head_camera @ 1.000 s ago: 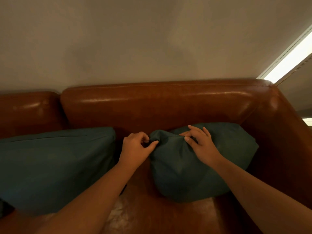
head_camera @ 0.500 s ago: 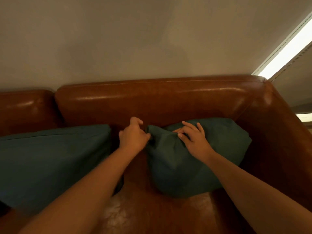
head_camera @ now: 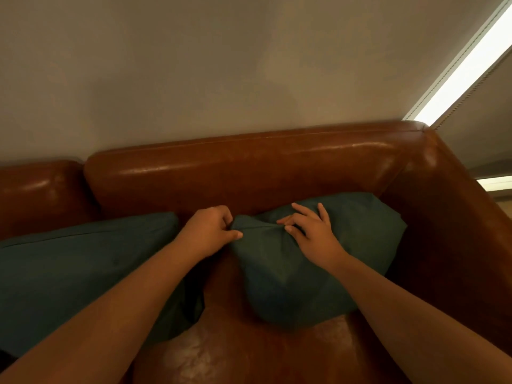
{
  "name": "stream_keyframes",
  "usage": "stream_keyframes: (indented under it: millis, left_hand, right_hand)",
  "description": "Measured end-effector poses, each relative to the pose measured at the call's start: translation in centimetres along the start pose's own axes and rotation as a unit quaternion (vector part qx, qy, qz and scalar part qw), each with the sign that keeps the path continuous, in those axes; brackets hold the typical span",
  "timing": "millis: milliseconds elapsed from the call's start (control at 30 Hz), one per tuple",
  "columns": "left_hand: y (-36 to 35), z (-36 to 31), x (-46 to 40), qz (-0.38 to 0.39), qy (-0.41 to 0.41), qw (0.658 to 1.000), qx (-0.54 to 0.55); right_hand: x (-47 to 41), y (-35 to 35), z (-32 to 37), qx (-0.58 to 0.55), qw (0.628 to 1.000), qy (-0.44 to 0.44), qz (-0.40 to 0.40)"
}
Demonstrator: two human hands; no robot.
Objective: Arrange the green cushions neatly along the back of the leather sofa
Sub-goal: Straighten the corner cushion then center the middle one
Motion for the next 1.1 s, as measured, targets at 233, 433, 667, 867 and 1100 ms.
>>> stream_keyframes:
  millis: [233, 433, 667, 867, 1100]
  left_hand:
    - [2.3, -0.9, -0.8, 0.023, -0.030, 0.992, -0.121]
    - [6.8, -4.9, 0.1, -0.193, -0.049, 0.972, -0.123]
    - [-1.9, -16.8, -6.3, -0.088, -0.129, 0.977, -0.145]
    - [-10.2, -25.5, -12.7, -0.025, -0.170, 0.969, -0.175]
    - [-13.3, -25.7, -16.1, 0.009, -0.102, 0.963, -0.248]
  right_hand:
    - [0.4, 1.7, 1.3, 0.113, 0.990, 0.030, -0.076]
    - [2.7, 5.8, -4.0, 0.044, 0.990, 0.041, -0.128]
    - [6.6, 11.7, -14.3, -0.127, 0.978, -0.133, -0.101]
    - [6.0, 11.4, -18.9, -0.147, 0.973, -0.169, 0.048]
    - [4.6, 11.7, -19.6, -0.245, 0.949, -0.164, 0.108]
Point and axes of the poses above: each hand's wrist, its own x-axis away from the middle knuckle, its own y-axis out of the back of the hand, z = x × y, the point moved 5 cm from there along -x, towards the middle knuckle, and after that the axes turned 14 degrees about z, right-handed, at the moved point
